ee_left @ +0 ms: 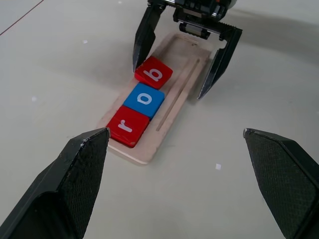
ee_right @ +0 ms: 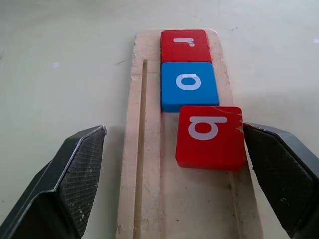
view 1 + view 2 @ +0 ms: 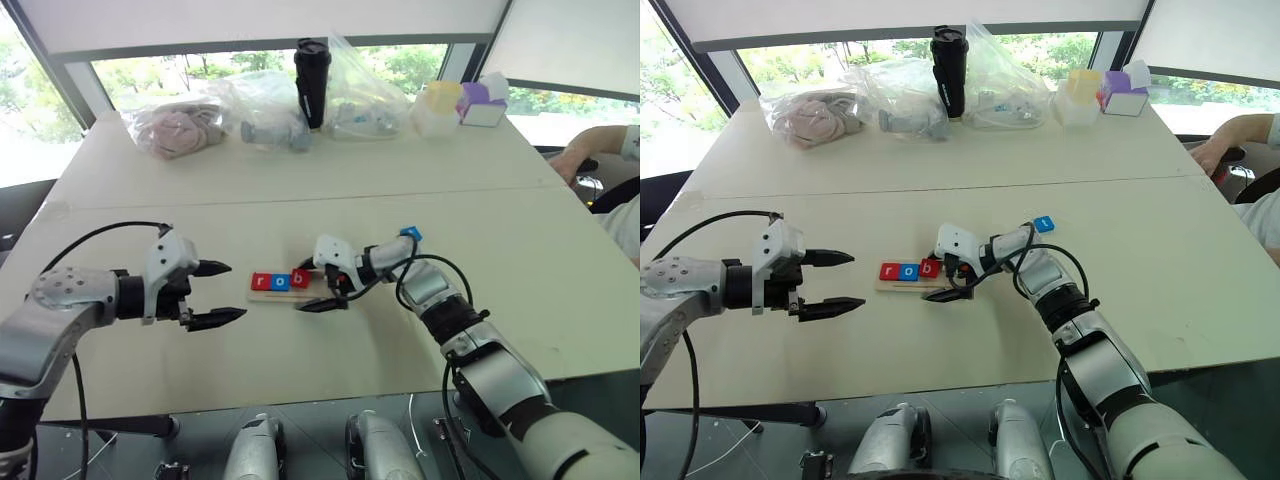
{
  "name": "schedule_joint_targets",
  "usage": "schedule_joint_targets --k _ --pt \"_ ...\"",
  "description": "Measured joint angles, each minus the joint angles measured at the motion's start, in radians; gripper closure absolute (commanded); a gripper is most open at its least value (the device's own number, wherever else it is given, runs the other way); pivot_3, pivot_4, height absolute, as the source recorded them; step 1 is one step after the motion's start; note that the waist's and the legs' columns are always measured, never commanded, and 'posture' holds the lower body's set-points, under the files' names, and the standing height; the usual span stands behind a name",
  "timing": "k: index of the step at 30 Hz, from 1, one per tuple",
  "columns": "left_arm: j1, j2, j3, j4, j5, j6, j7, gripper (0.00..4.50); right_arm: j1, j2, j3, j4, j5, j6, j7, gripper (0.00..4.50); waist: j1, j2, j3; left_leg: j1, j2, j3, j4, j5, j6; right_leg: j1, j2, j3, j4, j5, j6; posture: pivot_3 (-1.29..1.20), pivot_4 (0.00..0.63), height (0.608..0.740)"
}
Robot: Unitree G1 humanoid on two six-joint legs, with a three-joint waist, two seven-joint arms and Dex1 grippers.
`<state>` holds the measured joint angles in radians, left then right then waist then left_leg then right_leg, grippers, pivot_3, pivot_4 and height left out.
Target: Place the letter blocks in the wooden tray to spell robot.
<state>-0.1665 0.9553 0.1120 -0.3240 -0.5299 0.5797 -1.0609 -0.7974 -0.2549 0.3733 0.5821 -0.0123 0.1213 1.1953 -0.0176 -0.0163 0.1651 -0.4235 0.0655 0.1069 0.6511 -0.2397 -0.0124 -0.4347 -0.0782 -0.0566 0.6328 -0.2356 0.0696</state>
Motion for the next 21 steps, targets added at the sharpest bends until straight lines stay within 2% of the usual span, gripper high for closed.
schedule_joint_targets --k 10,13,18,21 --pt "0.000 -0.001 0.000 0.001 0.004 0.000 0.000 0.00 0.000 0.000 -0.002 -0.008 -0.003 -0.040 -0.044 0.02 0.001 0.000 0.000 0.000 0.000 0.000 0.000 0.000 0.000 0.000 0.000 0.000 0.000 0.000 0.000 0.00 0.150 0.740" --pt "0.000 -0.007 -0.001 0.002 0.009 0.000 0.000 0.00 0.001 0.000 -0.008 -0.012 0.003 -0.029 -0.041 0.87 0.000 0.000 0.000 0.000 0.000 0.000 0.000 0.000 0.000 0.000 0.000 0.000 0.000 0.000 0.000 0.00 0.150 0.740" --pt "0.000 -0.011 -0.005 0.007 0.019 -0.001 0.000 0.00 0.016 -0.001 -0.013 -0.030 0.010 -0.014 -0.044 3.30 0.000 0.000 0.000 0.000 0.000 0.000 0.000 0.000 0.000 0.000 0.000 0.000 0.000 0.000 0.000 0.00 0.150 0.740" --pt "-0.002 -0.014 -0.006 0.008 0.020 -0.001 -0.001 0.00 0.016 -0.001 -0.015 -0.030 0.011 -0.007 -0.049 3.32 0.000 0.000 0.000 0.000 0.000 0.000 0.000 0.000 0.000 0.000 0.000 0.000 0.000 0.000 0.000 0.00 0.150 0.740"
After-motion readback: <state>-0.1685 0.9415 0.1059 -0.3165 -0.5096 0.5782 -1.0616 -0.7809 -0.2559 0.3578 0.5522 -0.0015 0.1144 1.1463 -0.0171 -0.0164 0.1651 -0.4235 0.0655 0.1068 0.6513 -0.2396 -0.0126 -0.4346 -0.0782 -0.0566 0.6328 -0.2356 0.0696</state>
